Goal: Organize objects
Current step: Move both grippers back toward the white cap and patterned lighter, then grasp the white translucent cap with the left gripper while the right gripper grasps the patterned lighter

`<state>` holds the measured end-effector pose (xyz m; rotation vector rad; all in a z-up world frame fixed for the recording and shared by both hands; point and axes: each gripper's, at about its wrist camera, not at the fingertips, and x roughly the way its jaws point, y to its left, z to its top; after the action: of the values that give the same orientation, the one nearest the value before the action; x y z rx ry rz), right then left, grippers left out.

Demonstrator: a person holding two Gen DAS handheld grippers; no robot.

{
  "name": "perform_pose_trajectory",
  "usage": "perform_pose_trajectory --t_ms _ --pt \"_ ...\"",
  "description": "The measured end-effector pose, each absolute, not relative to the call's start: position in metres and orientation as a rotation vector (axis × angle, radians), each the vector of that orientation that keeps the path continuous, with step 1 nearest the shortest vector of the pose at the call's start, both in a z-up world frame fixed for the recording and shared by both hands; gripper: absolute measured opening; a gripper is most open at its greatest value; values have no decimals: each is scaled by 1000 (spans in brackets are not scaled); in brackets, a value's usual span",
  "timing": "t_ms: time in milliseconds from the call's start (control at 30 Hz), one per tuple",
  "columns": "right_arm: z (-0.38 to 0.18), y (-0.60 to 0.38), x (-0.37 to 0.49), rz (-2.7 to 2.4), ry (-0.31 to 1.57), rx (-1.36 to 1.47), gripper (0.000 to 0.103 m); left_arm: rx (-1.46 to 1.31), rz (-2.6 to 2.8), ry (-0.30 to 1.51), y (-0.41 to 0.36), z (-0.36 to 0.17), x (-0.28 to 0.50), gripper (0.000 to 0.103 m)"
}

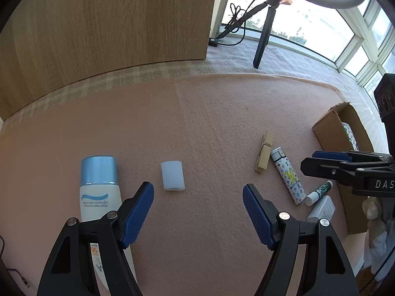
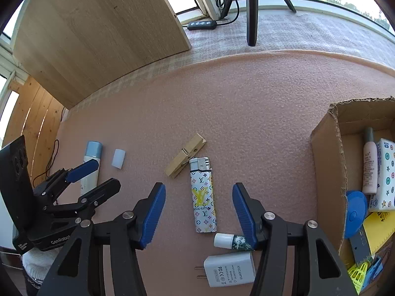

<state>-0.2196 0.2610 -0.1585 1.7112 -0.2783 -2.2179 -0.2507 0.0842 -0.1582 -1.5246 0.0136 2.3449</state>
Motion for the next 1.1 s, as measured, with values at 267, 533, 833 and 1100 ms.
perform_pose_trajectory --t_ms 267,533,833,1100 --pt "-169 243 -221 -2199 -147 1747 52 -1561 2343 -5 80 -171 -261 70" --pt "-183 231 -220 -2220 7 1795 35 -1587 2336 -15 77 -180 -267 57" --pt "-183 237 -219 -2250 38 1778 21 -1592 2356 -20 69 -186 -269 19" --pt "-180 244 -216 -2271 -17 1760 21 -1563 2365 -38 67 -183 -264 7"
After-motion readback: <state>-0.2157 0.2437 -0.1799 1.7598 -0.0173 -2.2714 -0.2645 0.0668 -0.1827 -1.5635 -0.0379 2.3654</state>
